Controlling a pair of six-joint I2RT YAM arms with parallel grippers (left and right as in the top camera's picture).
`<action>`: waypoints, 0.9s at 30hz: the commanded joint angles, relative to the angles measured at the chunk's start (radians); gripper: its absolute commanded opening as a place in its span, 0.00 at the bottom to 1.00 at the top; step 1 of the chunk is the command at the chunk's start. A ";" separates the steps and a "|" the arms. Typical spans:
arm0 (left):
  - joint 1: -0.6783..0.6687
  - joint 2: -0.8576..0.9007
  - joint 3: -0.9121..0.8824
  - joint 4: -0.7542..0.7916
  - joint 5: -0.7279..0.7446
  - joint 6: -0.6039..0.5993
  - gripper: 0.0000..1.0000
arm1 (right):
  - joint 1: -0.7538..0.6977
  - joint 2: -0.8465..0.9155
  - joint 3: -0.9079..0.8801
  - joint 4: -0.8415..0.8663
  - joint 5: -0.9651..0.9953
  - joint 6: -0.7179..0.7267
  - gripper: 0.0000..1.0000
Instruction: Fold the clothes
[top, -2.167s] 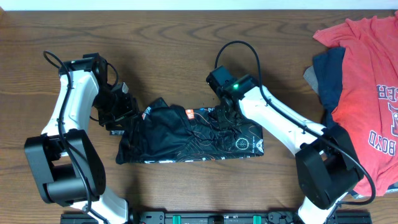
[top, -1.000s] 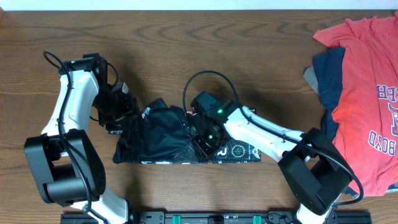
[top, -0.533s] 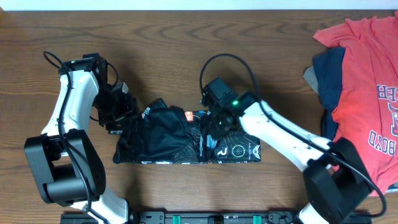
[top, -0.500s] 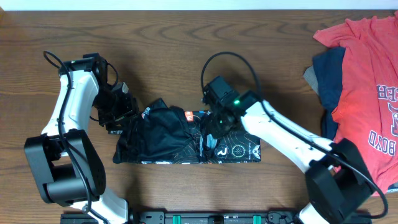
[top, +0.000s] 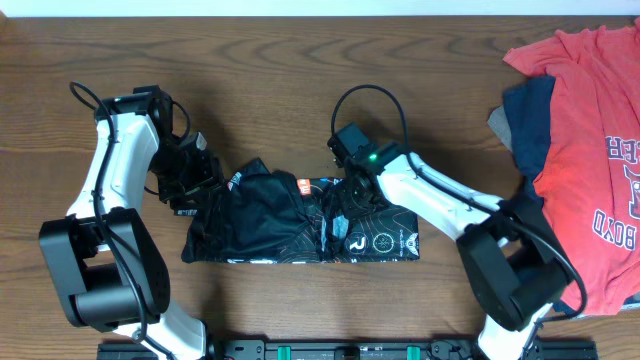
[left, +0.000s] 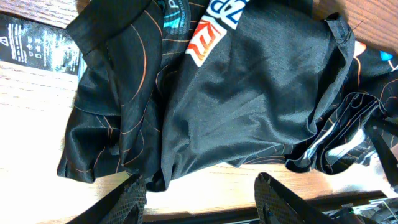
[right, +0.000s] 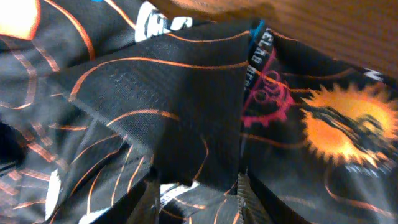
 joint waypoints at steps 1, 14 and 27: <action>0.004 -0.001 0.019 -0.003 -0.009 -0.009 0.58 | -0.003 0.016 0.005 0.034 -0.024 0.024 0.11; 0.004 -0.001 0.007 0.047 -0.059 -0.008 0.82 | -0.006 0.000 0.007 0.298 -0.473 -0.167 0.50; 0.004 0.008 -0.162 0.237 -0.132 -0.008 0.95 | -0.148 -0.161 0.007 0.004 -0.202 -0.111 0.52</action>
